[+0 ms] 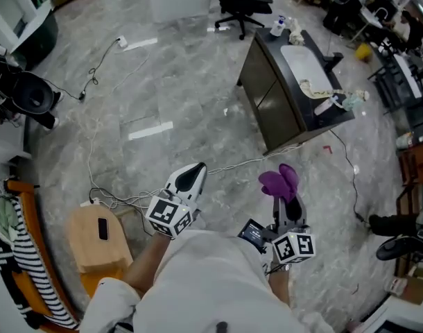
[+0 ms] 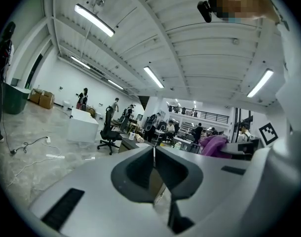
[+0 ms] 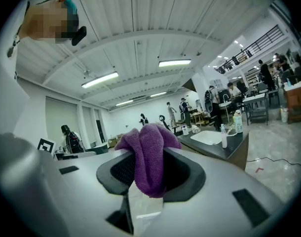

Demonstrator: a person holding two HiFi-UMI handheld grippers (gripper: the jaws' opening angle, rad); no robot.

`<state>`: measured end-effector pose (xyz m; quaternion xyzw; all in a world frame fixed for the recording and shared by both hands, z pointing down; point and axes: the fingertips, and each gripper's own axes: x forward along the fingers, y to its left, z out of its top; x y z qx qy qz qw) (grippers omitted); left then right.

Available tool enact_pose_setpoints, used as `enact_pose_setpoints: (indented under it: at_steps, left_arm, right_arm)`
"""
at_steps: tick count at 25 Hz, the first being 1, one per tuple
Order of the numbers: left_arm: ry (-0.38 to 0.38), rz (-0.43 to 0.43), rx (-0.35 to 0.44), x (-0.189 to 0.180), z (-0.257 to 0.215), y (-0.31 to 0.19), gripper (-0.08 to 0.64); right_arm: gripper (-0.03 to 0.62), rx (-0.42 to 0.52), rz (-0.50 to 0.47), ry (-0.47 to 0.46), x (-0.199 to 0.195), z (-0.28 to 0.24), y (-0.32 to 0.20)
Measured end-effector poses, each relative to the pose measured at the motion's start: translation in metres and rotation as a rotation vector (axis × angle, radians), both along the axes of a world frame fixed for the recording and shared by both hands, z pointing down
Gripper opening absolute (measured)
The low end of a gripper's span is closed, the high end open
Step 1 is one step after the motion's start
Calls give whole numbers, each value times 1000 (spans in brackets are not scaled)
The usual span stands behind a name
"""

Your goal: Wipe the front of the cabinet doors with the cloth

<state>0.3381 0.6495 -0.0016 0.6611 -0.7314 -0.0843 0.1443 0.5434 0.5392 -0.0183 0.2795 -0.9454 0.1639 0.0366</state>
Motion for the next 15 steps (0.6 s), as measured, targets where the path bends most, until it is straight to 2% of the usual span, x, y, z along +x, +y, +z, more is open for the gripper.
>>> enact_pose_setpoints:
  at_steps: [6, 10, 15]
  left_arm:
    - [10, -27, 37, -57, -11, -10, 17]
    - [31, -14, 23, -68, -2, -30, 17]
    - [5, 31, -1, -71, -1, -82, 17]
  right_arm:
    - [138, 31, 48, 14, -30, -8, -22]
    - [138, 36, 89, 20, -33, -10, -50]
    - [138, 14, 93, 38, -46, 10, -99]
